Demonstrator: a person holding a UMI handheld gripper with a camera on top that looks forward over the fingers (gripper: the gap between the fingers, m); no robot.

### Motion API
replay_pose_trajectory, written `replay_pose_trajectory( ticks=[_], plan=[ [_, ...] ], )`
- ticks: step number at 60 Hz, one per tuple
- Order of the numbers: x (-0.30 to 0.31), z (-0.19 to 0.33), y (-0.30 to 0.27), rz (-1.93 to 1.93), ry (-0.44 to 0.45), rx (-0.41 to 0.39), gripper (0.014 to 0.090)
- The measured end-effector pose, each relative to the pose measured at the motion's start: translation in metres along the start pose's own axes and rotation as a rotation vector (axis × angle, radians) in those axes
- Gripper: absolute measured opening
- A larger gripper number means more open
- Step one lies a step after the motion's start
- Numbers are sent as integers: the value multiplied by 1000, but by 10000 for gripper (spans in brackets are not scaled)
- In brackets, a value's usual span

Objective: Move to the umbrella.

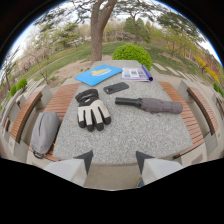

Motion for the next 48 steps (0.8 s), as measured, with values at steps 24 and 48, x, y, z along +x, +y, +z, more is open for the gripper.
replay_pose_trajectory(
  ticks=[24, 48],
  plan=[
    [102, -11, 9, 18, 63, -30, 841],
    [179, 50, -47, 1, 80, 5, 846]
  ],
)
